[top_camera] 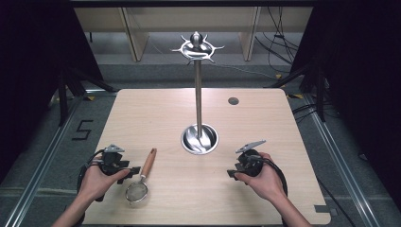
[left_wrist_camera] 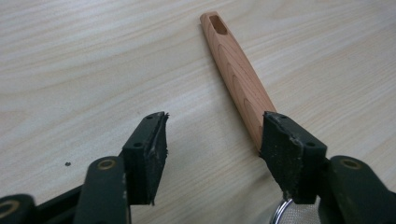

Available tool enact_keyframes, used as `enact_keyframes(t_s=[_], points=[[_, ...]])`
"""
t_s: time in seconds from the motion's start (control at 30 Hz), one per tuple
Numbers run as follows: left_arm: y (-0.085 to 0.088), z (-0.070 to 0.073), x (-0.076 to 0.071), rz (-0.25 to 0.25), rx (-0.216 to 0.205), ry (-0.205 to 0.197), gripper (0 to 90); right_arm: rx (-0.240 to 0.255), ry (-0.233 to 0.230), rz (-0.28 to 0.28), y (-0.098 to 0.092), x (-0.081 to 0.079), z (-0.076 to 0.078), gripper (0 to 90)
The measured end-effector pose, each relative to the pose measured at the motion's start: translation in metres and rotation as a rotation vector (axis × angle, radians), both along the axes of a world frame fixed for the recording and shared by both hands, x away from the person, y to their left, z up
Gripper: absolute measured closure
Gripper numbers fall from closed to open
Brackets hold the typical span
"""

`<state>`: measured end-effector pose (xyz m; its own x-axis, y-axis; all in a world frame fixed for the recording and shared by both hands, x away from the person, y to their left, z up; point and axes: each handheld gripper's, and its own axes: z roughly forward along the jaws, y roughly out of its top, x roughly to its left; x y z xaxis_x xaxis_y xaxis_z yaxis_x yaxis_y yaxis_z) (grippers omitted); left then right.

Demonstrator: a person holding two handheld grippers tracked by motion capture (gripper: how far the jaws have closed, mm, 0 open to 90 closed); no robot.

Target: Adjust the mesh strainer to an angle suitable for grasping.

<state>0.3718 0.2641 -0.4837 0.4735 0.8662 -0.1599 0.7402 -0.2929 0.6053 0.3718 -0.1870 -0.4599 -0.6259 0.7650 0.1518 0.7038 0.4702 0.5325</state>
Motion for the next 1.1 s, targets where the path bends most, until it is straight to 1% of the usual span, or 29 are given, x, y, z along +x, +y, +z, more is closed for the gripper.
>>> enact_keyframes(t_s=[0.03,0.07,0.1,0.13,0.17,0.2,0.23,0.3,0.33,0.4,0.5,0.53,0.57,0.6,0.63,0.67,0.7,0.73,0.77,0.8,0.83,0.87,0.9,0.93,0.97,1.0,1.07,1.1], points=[[-0.001,0.000,0.000,0.005,0.001,0.004,37.8,-0.004,0.003,-0.005,0.000,-0.001,0.001,54.3],[-0.001,0.001,-0.001,0.012,0.001,0.009,37.5,-0.001,0.014,-0.023,0.000,-0.003,0.002,54.3],[-0.001,0.001,-0.001,0.012,0.001,0.009,37.2,-0.001,0.014,-0.023,0.000,-0.003,0.002,54.3],[-0.002,0.002,-0.001,0.016,0.002,0.011,37.2,0.000,-0.017,-0.005,-0.001,-0.002,0.002,54.1],[-0.003,0.004,-0.002,0.013,0.010,0.015,36.7,0.015,-0.005,-0.030,-0.003,-0.005,0.004,54.1],[-0.003,0.004,-0.002,0.013,0.010,0.015,36.7,0.015,-0.005,-0.030,-0.003,-0.005,0.004,54.1],[-0.003,0.006,-0.002,0.001,0.014,0.033,36.7,0.010,-0.009,-0.030,-0.005,-0.005,0.004,54.1],[-0.006,0.008,-0.003,-0.006,0.021,0.051,37.5,0.006,-0.005,-0.039,-0.008,-0.007,0.004,54.0],[-0.007,0.009,-0.003,-0.011,0.019,0.049,38.7,0.015,-0.002,-0.048,-0.009,-0.008,0.003,54.0],[-0.010,0.010,-0.003,-0.024,0.026,0.063,40.4,0.008,0.002,-0.053,-0.013,-0.009,0.002,53.8],[-0.016,0.011,-0.004,-0.033,0.028,0.062,40.7,0.015,0.006,-0.062,-0.015,-0.008,0.002,53.5],[-0.019,0.012,-0.003,-0.048,0.027,0.074,40.9,0.021,0.008,-0.065,-0.015,-0.008,0.001,53.4],[-0.020,0.012,-0.003,-0.052,0.023,0.077,41.3,0.015,0.010,-0.065,-0.015,-0.008,0.001,53.2],[-0.020,0.012,-0.003,-0.052,0.023,0.077,42.1,0.015,0.010,-0.065,-0.015,-0.008,0.001,53.2],[-0.021,0.013,-0.002,-0.048,0.017,0.090,42.6,0.013,0.012,-0.068,-0.016,-0.007,0.000,53.1],[-0.021,0.013,-0.002,-0.048,0.017,0.090,43.2,0.021,0.010,-0.071,-0.016,-0.007,-0.001,53.0],[-0.022,0.014,-0.001,-0.039,0.016,0.096,44.0,0.014,0.015,-0.072,-0.017,-0.007,0.000,53.0],[-0.022,0.014,-0.001,-0.039,0.016,0.096,44.5,0.014,0.015,-0.072,-0.017,-0.007,0.000,53.0],[-0.023,0.013,0.000,-0.026,0.015,0.090,44.5,0.012,0.016,-0.074,-0.017,-0.006,0.000,52.9],[-0.025,0.015,0.001,-0.028,0.034,0.113,44.4,0.013,-0.002,-0.060,-0.018,-0.004,-0.002,52.7],[-0.027,0.015,0.002,-0.031,0.041,0.121,44.4,0.013,-0.002,-0.060,-0.018,-0.004,-0.002,52.7],[-0.031,0.015,0.003,-0.036,0.057,0.141,44.3,0.019,0.003,-0.069,-0.017,-0.005,-0.002,52.7],[-0.033,0.017,0.005,-0.037,0.072,0.155,44.3,0.015,0.018,-0.080,-0.016,-0.005,-0.001,52.7],[-0.035,0.018,0.007,-0.037,0.070,0.162,44.3,0.015,0.014,-0.078,-0.016,-0.005,-0.001,52.7],[-0.040,0.021,0.010,-0.021,0.088,0.173,44.3,0.023,0.007,-0.083,-0.016,-0.005,-0.001,52.5],[-0.040,0.021,0.010,-0.021,0.088,0.173,44.3,0.017,0.012,-0.082,-0.016,-0.005,0.000,52.5],[-0.047,0.021,0.014,0.016,0.093,0.217,44.1,0.021,0.015,-0.086,-0.016,-0.005,-0.002,52.5],[-0.052,0.020,0.018,0.030,0.114,0.243,44.1,0.016,0.020,-0.085,-0.017,-0.005,-0.001,52.5]])
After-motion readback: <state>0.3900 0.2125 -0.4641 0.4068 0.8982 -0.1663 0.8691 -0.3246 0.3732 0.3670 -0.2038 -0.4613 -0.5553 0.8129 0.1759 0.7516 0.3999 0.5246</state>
